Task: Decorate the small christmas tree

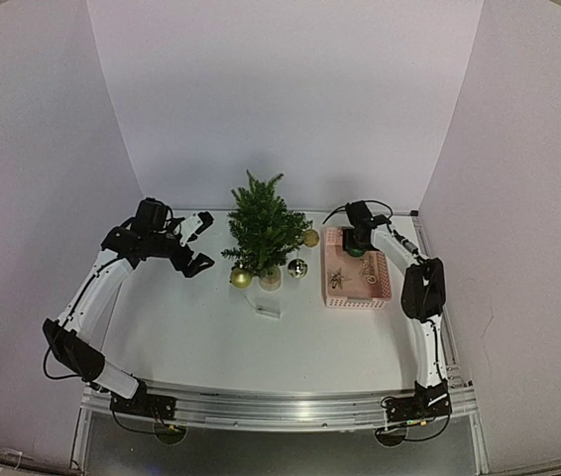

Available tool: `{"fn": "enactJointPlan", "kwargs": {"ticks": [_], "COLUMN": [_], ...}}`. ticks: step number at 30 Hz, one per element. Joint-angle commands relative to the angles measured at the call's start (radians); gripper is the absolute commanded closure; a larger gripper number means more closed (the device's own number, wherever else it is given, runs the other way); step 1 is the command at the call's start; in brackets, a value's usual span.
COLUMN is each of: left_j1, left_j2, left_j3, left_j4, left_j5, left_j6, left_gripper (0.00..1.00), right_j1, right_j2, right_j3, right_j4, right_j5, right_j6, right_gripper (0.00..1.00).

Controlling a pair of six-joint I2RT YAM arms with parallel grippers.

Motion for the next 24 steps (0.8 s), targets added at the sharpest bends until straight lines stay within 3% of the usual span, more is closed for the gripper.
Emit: {"fn": "enactJointPlan", "kwargs": {"ticks": [1,16,24], "left_j1": [0.015,0.035,0.036], "left_j2": [0.015,0.032,0.035], "left_j3": [-0.007,-0.007,0.0], "left_j4": [0.032,0.043,0.047], "left_j5": [0.027,0.033,0.039], "left_j6": [-0.017,-0.008,-0.007], "left_gripper": [0.01,0.02,0.02], "right_j1": [-0.015,-0.049,-0.05], "right_j2": [0.08,0.156,0.082], "right_j3": [0.089,0.167,0.119], "right_j4": [-0.008,-0.008,-0.008], "right_j5": [-0.032,-0.106,-0.129], "right_j6": [-0.023,-0.015,0.002], "right_gripper": [0.2,0.24,0.49]}}
